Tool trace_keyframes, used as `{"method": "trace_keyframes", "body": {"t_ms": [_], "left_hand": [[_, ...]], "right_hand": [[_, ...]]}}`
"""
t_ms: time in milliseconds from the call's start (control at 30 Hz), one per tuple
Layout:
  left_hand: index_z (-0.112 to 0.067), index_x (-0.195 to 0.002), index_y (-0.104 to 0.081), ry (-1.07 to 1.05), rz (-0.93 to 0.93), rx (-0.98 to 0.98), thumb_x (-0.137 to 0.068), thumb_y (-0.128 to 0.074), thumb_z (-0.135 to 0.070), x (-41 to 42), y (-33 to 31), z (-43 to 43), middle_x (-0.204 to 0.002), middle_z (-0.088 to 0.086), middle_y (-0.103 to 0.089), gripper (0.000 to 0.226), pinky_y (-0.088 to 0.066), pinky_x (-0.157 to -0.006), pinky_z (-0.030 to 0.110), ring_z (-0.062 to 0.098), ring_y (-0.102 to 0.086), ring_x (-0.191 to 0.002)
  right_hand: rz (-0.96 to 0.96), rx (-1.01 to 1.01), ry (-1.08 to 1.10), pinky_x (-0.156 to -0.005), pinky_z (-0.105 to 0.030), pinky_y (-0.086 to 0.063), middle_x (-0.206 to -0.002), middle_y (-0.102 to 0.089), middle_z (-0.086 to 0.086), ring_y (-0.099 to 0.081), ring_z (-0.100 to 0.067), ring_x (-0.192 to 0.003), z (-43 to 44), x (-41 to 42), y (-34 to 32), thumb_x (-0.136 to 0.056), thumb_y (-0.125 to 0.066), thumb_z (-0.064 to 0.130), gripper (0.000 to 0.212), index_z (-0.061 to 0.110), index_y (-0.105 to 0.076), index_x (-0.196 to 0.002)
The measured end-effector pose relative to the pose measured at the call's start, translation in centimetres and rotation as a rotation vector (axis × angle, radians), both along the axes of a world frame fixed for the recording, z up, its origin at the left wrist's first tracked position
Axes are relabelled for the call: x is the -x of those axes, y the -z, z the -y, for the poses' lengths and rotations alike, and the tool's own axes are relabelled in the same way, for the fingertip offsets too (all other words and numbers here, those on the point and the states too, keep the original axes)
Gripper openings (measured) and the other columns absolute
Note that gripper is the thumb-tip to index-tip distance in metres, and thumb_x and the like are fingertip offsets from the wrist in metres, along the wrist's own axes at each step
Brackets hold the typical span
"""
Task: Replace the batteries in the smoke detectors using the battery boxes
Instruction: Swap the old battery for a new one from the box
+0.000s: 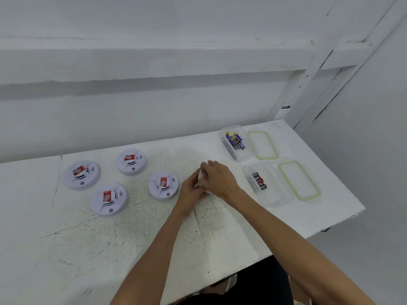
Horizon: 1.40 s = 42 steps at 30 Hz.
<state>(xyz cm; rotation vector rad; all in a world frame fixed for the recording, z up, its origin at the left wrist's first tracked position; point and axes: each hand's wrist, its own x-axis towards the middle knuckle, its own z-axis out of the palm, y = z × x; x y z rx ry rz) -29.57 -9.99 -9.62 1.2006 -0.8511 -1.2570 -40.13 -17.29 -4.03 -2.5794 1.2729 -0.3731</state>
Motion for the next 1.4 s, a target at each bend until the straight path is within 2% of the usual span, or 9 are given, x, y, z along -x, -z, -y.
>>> {"method": "trace_keyframes", "body": {"t_ms": [67,133,233,533,733,900,1033,1167,1400], "left_hand": [[-0.016,-0.139,-0.062,-0.007,-0.037,-0.001,-0.102,-0.060,-0.002,0.1,-0.1,-0.1,-0.125,0.007,-0.075,0.040,-0.063,-0.088,0.039,0.028,-0.072,-0.117],[-0.019,-0.145,-0.058,-0.009,-0.074,-0.009,-0.102,-0.064,-0.007,0.1,-0.4,-0.2,-0.131,0.004,-0.073,0.045,-0.062,-0.092,0.043,0.025,-0.071,-0.120],[-0.026,-0.146,-0.057,-0.017,-0.074,-0.018,-0.100,-0.069,-0.016,0.1,-0.5,-0.2,-0.132,0.000,-0.072,0.048,-0.061,-0.094,0.046,0.024,-0.071,-0.120],[-0.023,-0.147,-0.055,0.010,-0.120,-0.051,-0.098,-0.071,-0.009,0.1,0.0,0.1,-0.137,-0.002,-0.069,0.054,-0.062,-0.091,0.040,0.022,-0.068,-0.124],[-0.030,-0.142,-0.056,0.039,-0.113,-0.041,-0.098,-0.070,-0.009,0.3,0.1,0.1,-0.137,-0.005,-0.069,0.051,-0.063,-0.091,0.039,0.019,-0.069,-0.122],[-0.032,-0.143,-0.055,0.023,-0.110,-0.047,-0.098,-0.070,-0.011,0.2,0.4,0.2,-0.141,-0.003,-0.066,0.052,-0.062,-0.091,0.039,0.020,-0.068,-0.124],[-0.033,-0.142,-0.056,0.018,-0.111,-0.056,-0.098,-0.071,-0.011,0.1,0.5,0.2,-0.142,-0.004,-0.066,0.052,-0.062,-0.092,0.040,0.020,-0.067,-0.126],[-0.028,-0.146,-0.054,0.021,-0.112,-0.060,-0.098,-0.071,-0.011,0.1,0.8,0.3,-0.143,-0.002,-0.065,0.053,-0.061,-0.094,0.042,0.022,-0.066,-0.127],[-0.029,-0.143,-0.056,0.018,-0.131,-0.054,-0.098,-0.070,-0.010,0.2,0.7,0.2,-0.141,-0.003,-0.066,0.051,-0.062,-0.093,0.041,0.022,-0.067,-0.126]], "right_hand": [[-0.010,0.012,-0.111,-0.070,-0.040,-0.053,-0.100,-0.066,-0.011,-0.060,-0.027,-0.091,0.3,1.0,0.2,-0.087,-0.047,0.022,0.025,0.005,-0.064,-0.094],[-0.015,-0.021,-0.207,-0.098,-0.037,-0.048,-0.132,-0.062,-0.017,-0.058,-0.030,-0.123,1.1,2.2,-0.1,-0.094,-0.057,0.014,0.020,0.004,-0.069,-0.106],[-0.039,-0.049,-0.333,-0.101,-0.033,-0.045,-0.145,-0.053,-0.011,-0.048,-0.026,-0.135,2.1,3.5,-1.0,-0.099,-0.057,0.020,0.022,0.010,-0.068,-0.115],[0.378,-0.076,0.354,-0.065,-0.030,-0.052,-0.077,-0.070,0.002,-0.063,-0.017,-0.063,1.8,8.7,-2.9,-0.100,-0.055,0.022,0.021,0.022,-0.058,-0.120],[0.205,-0.297,0.772,-0.066,-0.027,-0.052,-0.079,-0.073,-0.012,-0.068,-0.021,-0.071,4.0,15.3,-2.6,-0.090,-0.061,0.020,0.015,0.007,-0.067,-0.091],[-0.078,-0.458,0.792,-0.052,-0.027,-0.049,-0.081,-0.072,-0.019,-0.068,-0.026,-0.075,4.1,16.5,-0.6,-0.085,-0.064,0.023,0.026,0.001,-0.064,-0.071],[-0.122,-0.415,0.823,-0.041,-0.022,-0.039,-0.068,-0.063,-0.016,-0.052,-0.020,-0.049,3.7,16.0,0.0,-0.086,-0.061,0.018,0.037,0.008,-0.045,-0.055],[-0.156,-0.428,0.843,-0.039,-0.022,-0.030,-0.061,-0.047,-0.007,-0.045,-0.017,-0.046,3.4,15.8,-0.3,-0.091,-0.054,0.009,0.035,0.008,-0.040,-0.059],[-0.109,-0.322,0.777,-0.048,-0.025,-0.041,-0.084,-0.062,-0.017,-0.056,-0.025,-0.060,5.1,15.1,-1.9,-0.087,-0.054,0.007,0.012,0.001,-0.058,-0.078]]}}
